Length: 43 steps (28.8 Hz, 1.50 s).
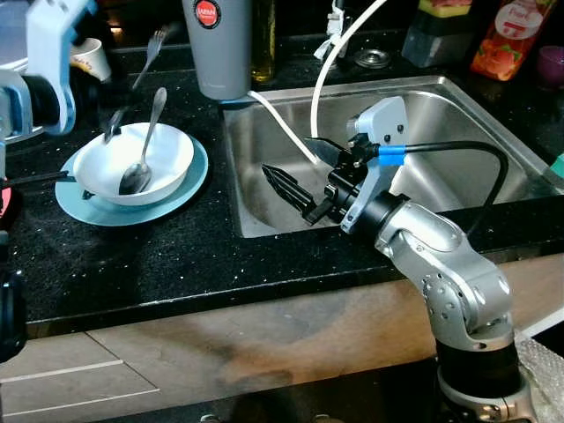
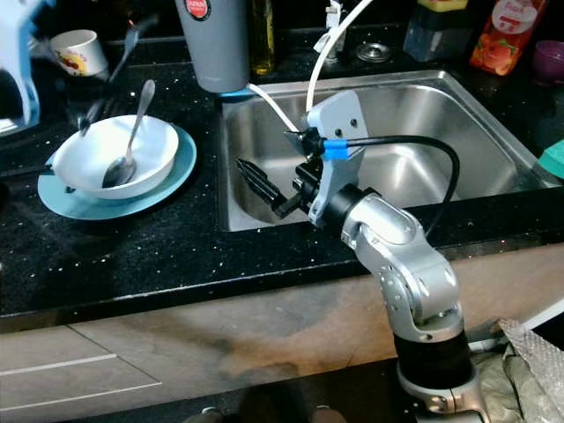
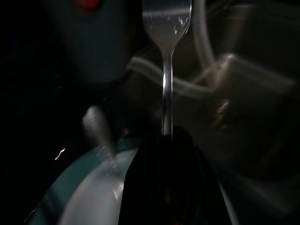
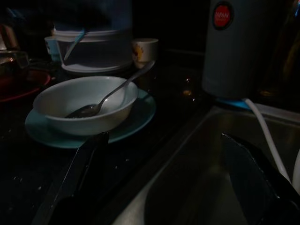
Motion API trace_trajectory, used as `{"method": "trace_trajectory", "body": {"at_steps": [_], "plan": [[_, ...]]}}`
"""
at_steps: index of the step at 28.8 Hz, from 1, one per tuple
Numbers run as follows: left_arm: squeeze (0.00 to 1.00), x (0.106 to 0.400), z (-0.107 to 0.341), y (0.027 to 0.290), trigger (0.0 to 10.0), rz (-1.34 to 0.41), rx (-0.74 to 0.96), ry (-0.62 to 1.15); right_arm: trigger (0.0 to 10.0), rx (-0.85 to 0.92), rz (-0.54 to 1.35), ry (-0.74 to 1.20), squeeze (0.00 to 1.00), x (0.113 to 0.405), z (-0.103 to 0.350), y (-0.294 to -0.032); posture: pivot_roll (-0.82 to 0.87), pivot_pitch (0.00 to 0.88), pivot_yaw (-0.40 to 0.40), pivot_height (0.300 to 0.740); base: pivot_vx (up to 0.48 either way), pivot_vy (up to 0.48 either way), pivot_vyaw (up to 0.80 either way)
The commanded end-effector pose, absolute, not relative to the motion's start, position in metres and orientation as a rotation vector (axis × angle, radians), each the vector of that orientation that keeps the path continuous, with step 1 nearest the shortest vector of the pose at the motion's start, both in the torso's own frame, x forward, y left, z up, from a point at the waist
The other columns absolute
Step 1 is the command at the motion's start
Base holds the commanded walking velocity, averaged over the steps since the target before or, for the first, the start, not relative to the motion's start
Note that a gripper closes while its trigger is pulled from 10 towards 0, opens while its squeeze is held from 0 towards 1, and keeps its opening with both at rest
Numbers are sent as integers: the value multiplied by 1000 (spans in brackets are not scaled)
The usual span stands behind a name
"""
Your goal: Kitchen organization
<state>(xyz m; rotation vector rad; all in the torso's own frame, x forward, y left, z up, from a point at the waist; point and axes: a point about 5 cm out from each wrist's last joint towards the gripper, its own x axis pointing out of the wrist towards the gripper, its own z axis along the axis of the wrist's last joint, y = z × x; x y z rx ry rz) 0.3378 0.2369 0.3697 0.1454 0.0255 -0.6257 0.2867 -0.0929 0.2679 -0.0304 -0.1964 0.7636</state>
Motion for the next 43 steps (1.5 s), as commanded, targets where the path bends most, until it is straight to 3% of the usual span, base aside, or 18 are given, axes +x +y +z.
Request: {"method": "trace_trajectory", "body": {"at_steps": [1, 9, 14, 15, 17, 18, 23, 31, 32, 33, 43], "plan": [[0, 331, 377, 227, 0, -717, 88, -41, 10000, -13, 760, -210, 0, 288, 269, -92, -9, 78, -1, 740, 0, 0, 0], [0, 339, 341, 206, 0, -601, -22, -23, 10000, 70, 660, -254, 0, 294, 276, -92, 2, 84, -3, 740, 0, 0, 0], [0, 329, 329, 183, 0, -690, -86, -56, 10000, 128, 603, -284, 0, 298, 280, -91, 5, 88, 1, 740, 0, 0, 0], [0, 319, 326, 170, 0, -747, -45, -144, 10000, 167, 578, -298, 914, 299, 283, -92, 5, 91, 6, 740, 0, 0, 0], [0, 315, 324, 165, 0, -778, -26, -172, 10000, 180, 572, -301, 914, 300, 284, -92, 5, 91, 6, 740, 0, 0, 0], [0, 306, 318, 155, 0, -825, -45, -184, 10000, 205, 575, -300, 1000, 299, 284, -92, 8, 86, 13, 740, 0, 0, 0], [0, 294, 295, 143, 0, -821, 48, -174, 10000, 232, 603, -290, 1000, 298, 284, -88, 12, 74, 20, 740, 0, 0, 0], [0, 288, 280, 151, 0, -679, 128, -221, 10000, 294, 643, -270, 1000, 296, 289, -84, 14, 71, 12, 740, 0, 0, 0], [0, 287, 279, 155, 0, -639, 131, -234, 10000, 299, 659, -262, 584, 295, 289, -82, 13, 73, 11, 740, 0, 0, 0], [0, 286, 279, 157, 0, -612, 134, -241, 10000, 302, 670, -257, 0, 293, 288, -80, 14, 74, 10, 740, 0, 0, 0], [0, 281, 259, 148, 0, -593, 50, -224, 10000, 308, 734, -184, 0, 286, 279, -68, 14, 74, 7, 740, 0, 0, 0]]}}
